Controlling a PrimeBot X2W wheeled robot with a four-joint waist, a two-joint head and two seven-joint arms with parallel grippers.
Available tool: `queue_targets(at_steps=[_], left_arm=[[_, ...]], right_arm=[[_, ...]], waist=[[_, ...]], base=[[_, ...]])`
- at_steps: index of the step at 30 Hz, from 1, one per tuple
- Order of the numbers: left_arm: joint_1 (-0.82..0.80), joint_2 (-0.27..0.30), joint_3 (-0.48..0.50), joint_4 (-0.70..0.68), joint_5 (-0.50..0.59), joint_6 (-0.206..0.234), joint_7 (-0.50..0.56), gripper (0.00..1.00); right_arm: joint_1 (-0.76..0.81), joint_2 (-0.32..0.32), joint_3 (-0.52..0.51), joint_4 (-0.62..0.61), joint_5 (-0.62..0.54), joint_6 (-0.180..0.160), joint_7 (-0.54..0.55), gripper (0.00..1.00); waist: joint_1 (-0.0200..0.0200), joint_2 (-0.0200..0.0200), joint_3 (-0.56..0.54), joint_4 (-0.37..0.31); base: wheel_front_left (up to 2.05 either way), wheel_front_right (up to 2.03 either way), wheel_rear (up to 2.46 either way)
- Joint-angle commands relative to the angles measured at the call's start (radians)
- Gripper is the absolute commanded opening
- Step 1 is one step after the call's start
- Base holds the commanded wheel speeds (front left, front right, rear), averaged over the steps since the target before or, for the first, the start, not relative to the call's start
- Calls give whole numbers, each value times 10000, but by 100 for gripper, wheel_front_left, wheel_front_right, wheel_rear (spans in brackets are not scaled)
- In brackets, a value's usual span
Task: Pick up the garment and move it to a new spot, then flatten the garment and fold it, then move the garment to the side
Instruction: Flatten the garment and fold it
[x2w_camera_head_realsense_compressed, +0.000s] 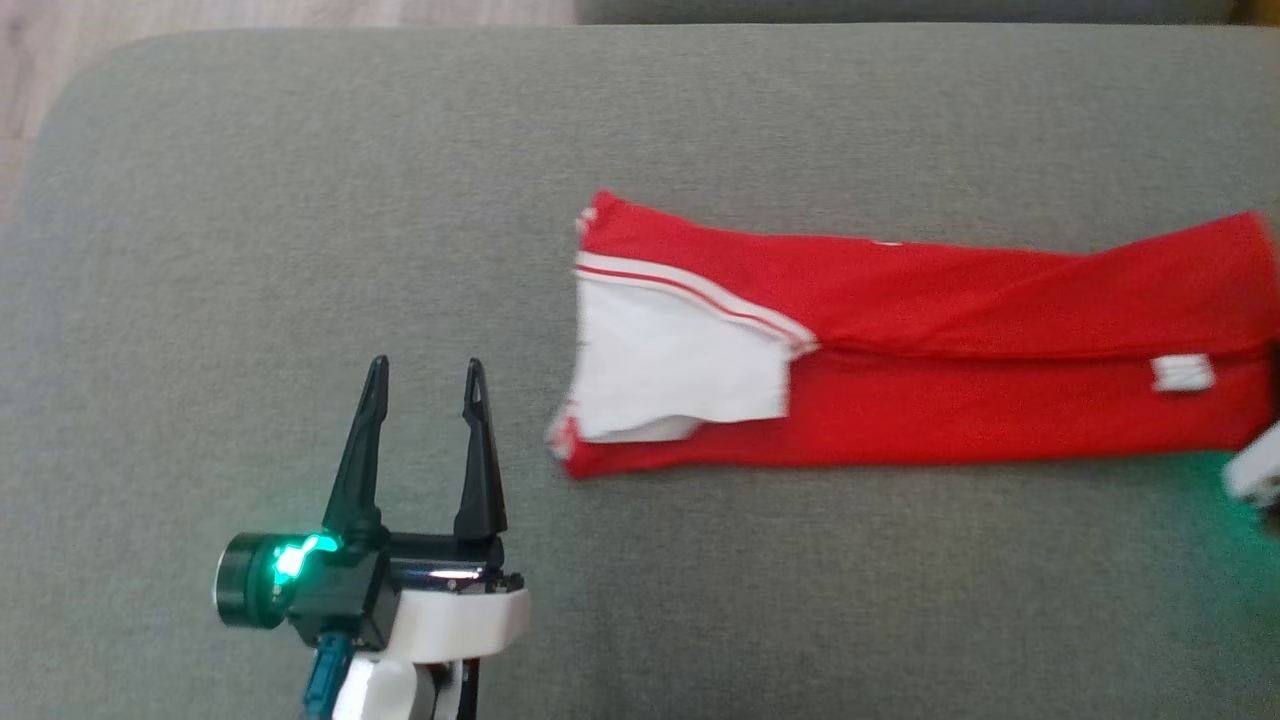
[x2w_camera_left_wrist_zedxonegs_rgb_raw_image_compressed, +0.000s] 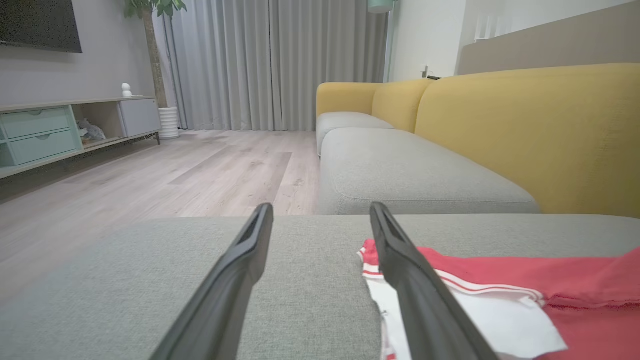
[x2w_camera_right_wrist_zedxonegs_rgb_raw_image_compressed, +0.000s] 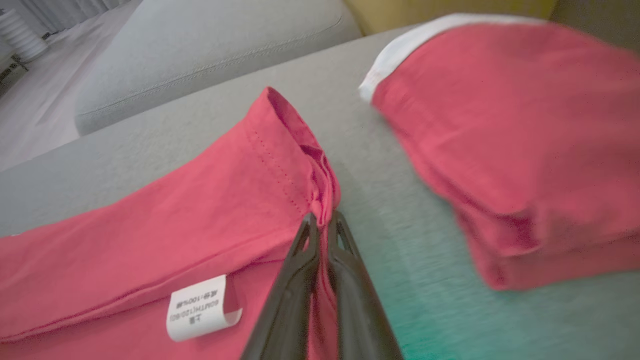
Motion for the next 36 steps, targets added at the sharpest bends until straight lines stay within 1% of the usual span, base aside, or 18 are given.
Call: queue_targets(at_steps=[1, 4, 8, 9, 14, 19, 22, 25, 28, 34, 36], left_arm=[[-77, -50, 388, -283, 92, -61, -51, 100], [-34, -111, 526, -277, 189, -190, -51, 100], [36, -178, 648, -267, 274, -328, -51, 100], [50, -192, 654, -278, 296, -371, -51, 100], [167, -238, 723, -307, 421, -528, -51, 100], [181, -268, 742, -238, 492, -648, -51, 100], [231, -282, 723, -194, 489, -698, -51, 100], [258, -291, 661, -162, 506, -725, -51, 100], [272, -297, 634, -139, 487, -730, -51, 100], [353, -303, 541, -71, 383, -732, -51, 100], [363, -303, 522, -61, 355, -727, -51, 100]], right_arm=[[-176, -511, 15, -439, 80, -9, -72, 0], [-253, -955, 28, -953, 108, -9, 112, 0], [-321, -1217, -42, -2080, 223, -9, 571, 0], [-340, -1196, -95, -2431, 271, -9, 673, 0], [-315, -473, 186, -4503, 1064, -9, 1600, 0], [-68, 730, 835, -6353, 2044, -9, 2475, 0], [14, 1446, 1442, -7051, 2281, -9, 2755, 0], [25, 1967, 2125, -7274, 2371, -9, 2842, 0], [54, 2272, 2854, -7184, 2394, -9, 2834, 0], [174, 2441, 3937, -6478, 2188, -9, 2552, 0], [226, 2446, 4114, -6307, 2301, -9, 2459, 0]], waist=[[0, -1, -6, -94], [0, -1, -30, -284], [0, -1, -103, -527], [0, -1, -125, -570], [0, -1, -246, -661], [0, -1, -384, -443], [0, -1, -449, -241], [0, -1, -494, 32], [0, -1, -518, 326], [0, -1, -511, 836], [0, -1, -507, 902]], base=[[0, 0, 0], [0, 0, 0], [0, 0, 0], [0, 0, 0], [0, 0, 0], [0, 0, 0], [0, 0, 0], [0, 0, 0], [0, 0, 0], [0, 0, 0], [0, 0, 0]])
